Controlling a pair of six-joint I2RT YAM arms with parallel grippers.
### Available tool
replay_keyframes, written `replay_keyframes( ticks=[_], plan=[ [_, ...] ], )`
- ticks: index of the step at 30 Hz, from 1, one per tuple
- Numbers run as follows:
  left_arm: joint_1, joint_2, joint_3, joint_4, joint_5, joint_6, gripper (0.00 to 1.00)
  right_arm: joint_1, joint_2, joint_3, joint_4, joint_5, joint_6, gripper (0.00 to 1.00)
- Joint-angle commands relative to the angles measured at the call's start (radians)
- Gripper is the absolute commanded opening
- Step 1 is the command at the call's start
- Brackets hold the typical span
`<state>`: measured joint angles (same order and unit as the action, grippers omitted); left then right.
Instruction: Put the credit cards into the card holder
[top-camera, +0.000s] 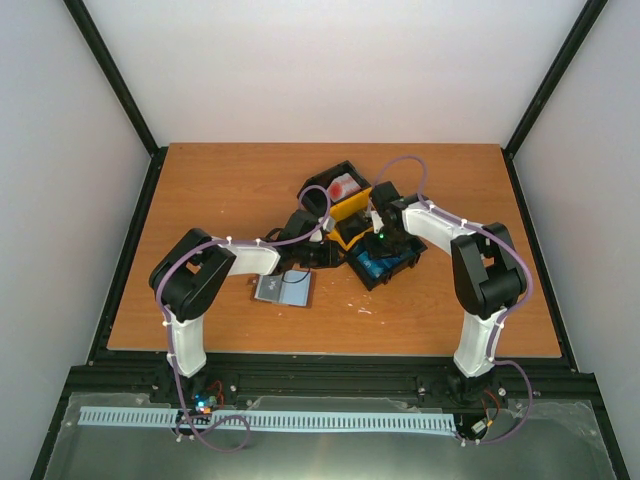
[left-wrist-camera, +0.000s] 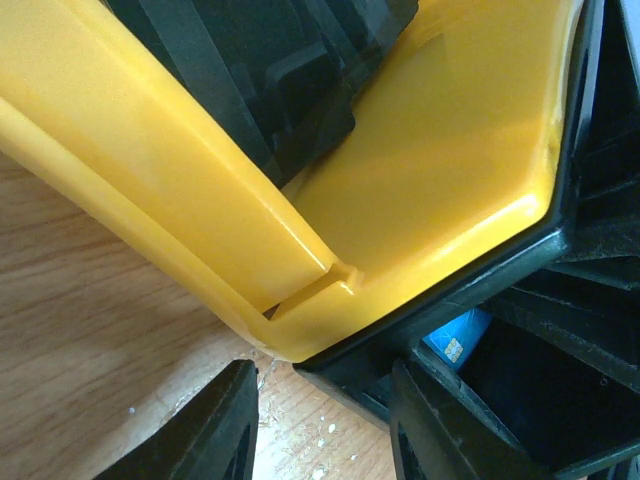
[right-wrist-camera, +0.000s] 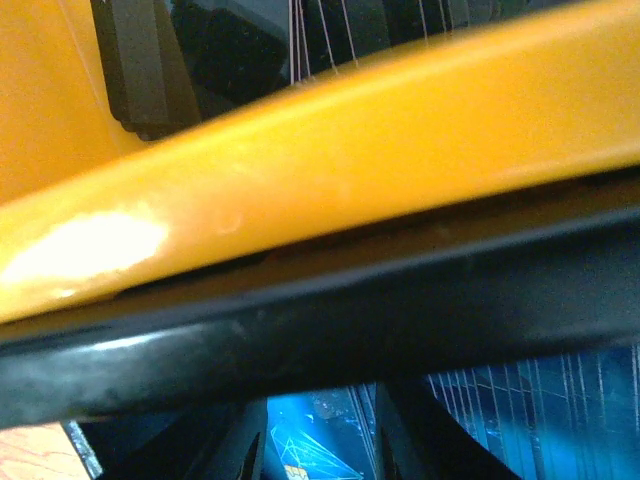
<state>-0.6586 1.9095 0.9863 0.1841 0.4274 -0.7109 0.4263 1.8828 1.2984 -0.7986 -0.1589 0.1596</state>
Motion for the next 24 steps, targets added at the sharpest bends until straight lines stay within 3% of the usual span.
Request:
replay_keyframes(
  ticks=[1, 9, 24],
  plan=[
    [-0.004, 0.022, 0.012, 0.014, -0.017, 0.023, 0.37, 0.005, 0.008, -0.010, 0.015, 0.037, -0.021, 0.31],
    [-0.004, 0.021, 0.012, 0.012, -0.019, 0.022, 0.37, 0.012, 0.009, -0.019, 0.014, -0.054, -0.008, 0.23],
    [-0.004, 0.025, 0.009, 0.014, -0.019, 0.022, 0.37, 0.017, 0.025, -0.021, -0.003, -0.021, -0.006, 0.26]
  ],
)
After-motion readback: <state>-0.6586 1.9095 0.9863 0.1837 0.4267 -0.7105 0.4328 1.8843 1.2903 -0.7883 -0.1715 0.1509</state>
